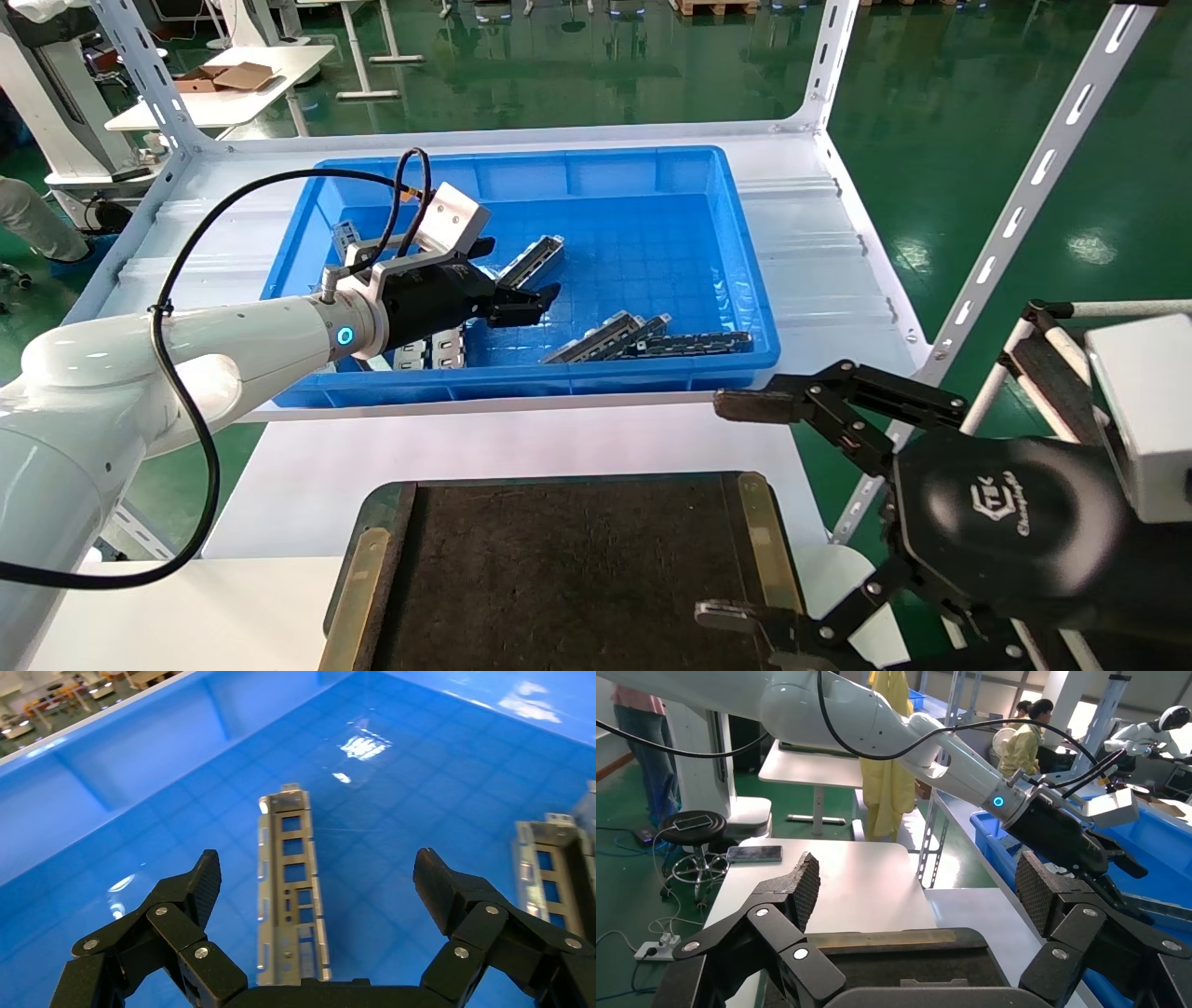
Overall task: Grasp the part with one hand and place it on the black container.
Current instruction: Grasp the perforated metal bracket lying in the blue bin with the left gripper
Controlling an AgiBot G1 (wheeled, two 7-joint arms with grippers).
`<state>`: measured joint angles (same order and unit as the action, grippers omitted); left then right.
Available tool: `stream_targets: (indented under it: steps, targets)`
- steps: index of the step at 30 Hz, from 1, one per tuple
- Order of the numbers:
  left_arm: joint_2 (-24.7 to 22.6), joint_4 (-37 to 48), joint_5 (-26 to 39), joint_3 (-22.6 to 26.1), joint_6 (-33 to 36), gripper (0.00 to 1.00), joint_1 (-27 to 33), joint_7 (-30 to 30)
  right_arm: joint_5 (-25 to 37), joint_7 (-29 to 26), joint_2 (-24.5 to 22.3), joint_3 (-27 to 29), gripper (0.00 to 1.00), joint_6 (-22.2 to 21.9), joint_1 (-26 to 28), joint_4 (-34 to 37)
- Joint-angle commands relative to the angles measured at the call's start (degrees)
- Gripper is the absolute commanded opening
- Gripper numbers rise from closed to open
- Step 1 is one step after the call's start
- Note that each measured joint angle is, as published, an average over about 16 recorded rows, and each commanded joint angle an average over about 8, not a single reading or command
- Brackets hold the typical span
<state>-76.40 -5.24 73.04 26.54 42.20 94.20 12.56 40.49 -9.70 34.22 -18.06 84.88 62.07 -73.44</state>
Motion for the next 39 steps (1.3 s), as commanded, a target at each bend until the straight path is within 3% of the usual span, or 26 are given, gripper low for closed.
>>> stream_targets:
  steps: [1, 39]
  targets:
    - [-0.6, 1.02, -0.28, -0.18, -1.07, 0.0, 0.16, 0.47, 0.0, 0.0, 0.0, 0.0, 0.0, 0.0, 0.0, 0.0]
    - [-0.95, 1.6, -2.97, -0.44, -5.5, 0.0, -1.67, 0.56, -0.06, 0.04, -0.03, -0.09, 0.0, -0.04, 0.02, 0.0]
